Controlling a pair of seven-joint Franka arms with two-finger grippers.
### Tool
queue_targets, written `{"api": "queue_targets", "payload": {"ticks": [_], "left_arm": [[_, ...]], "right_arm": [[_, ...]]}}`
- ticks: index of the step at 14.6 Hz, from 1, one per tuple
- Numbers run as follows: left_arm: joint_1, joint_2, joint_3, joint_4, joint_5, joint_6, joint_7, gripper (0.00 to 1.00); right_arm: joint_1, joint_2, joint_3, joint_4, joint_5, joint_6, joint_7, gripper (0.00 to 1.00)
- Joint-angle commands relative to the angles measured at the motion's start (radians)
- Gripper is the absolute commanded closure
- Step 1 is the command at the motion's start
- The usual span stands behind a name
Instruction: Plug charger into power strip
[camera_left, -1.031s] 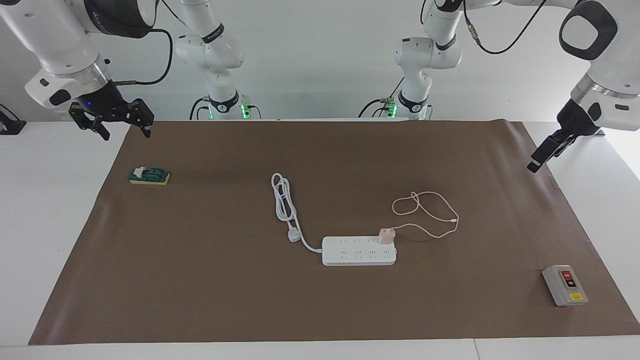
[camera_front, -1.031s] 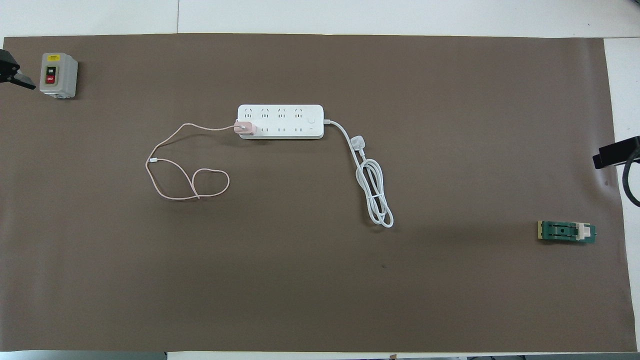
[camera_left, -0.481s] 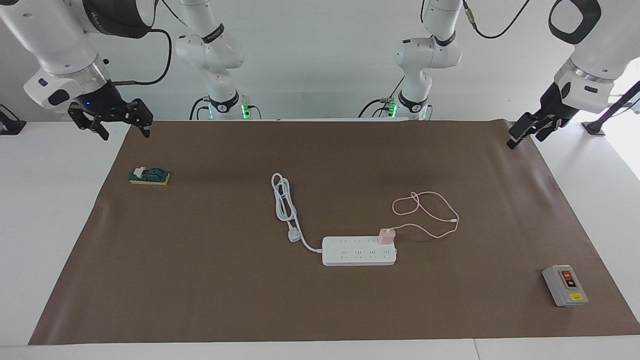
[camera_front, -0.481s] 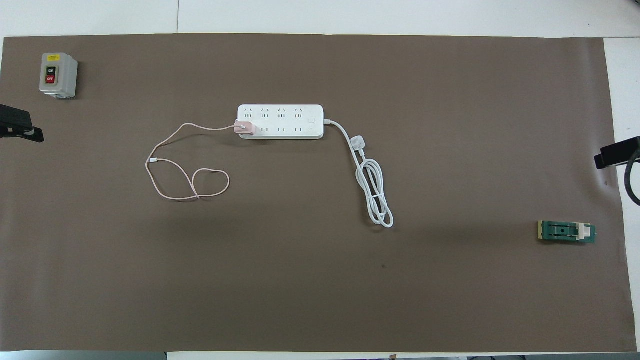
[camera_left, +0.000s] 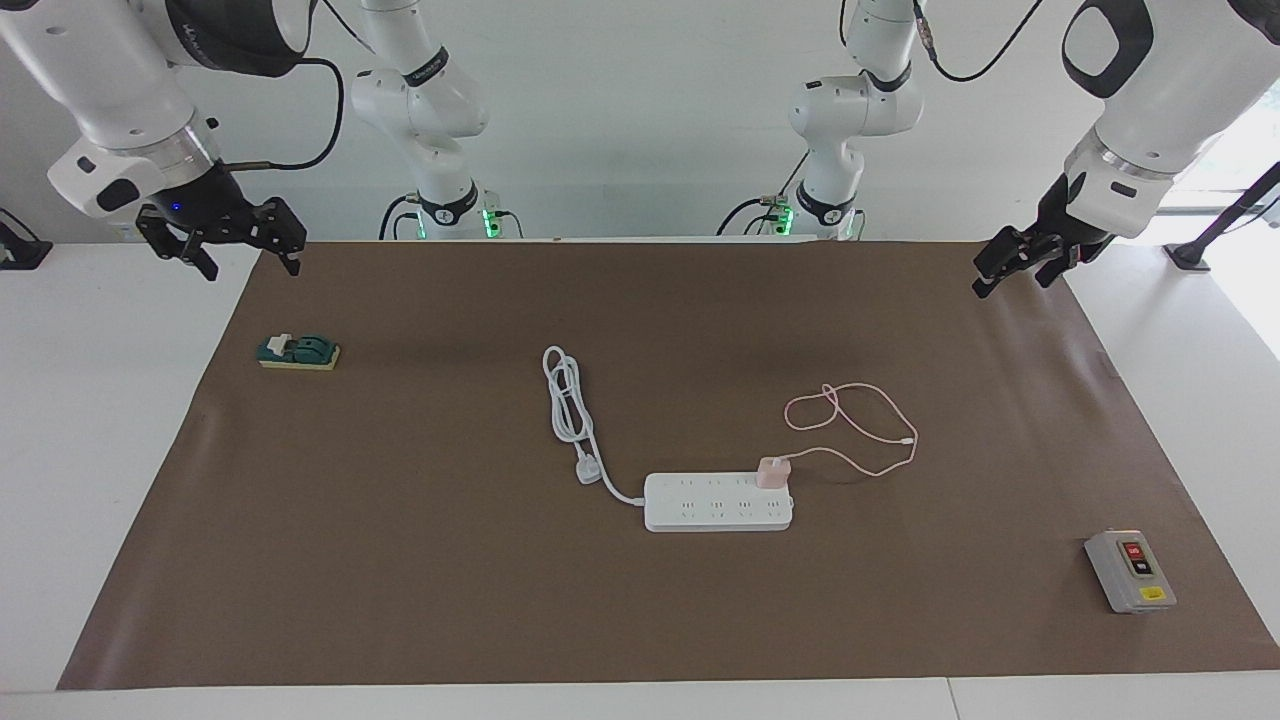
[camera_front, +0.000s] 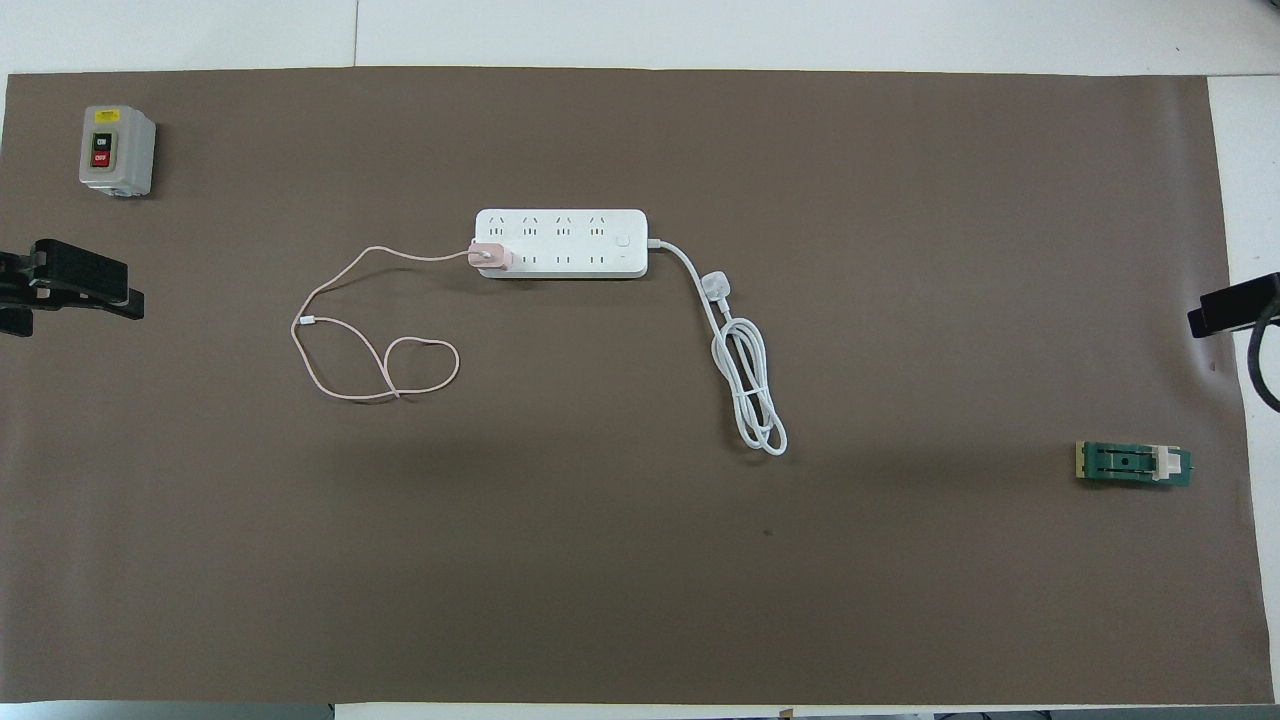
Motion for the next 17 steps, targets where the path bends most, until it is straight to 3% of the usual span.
{"api": "queue_targets", "payload": {"ticks": [1, 3, 17], "left_arm": [[-0.006, -0.036, -0.003, -0.039, 0.029, -0.007, 0.032, 0.00], [-0.015, -0.030, -0.006, -0.042, 0.092, -0.001, 0.040, 0.00], [-0.019, -0.074, -0.007, -0.071, 0.068, -0.003, 0.025, 0.00]], "right_arm": [[-0.016, -0.003, 0.012, -0.002, 0.002, -0.001, -0.006, 0.00], [-0.016, -0.003, 0.010, -0.002, 0.002, -0.001, -0.006, 0.00], [-0.008, -0.005, 0.012, -0.005, 0.005, -0.007, -0.003, 0.00]]}}
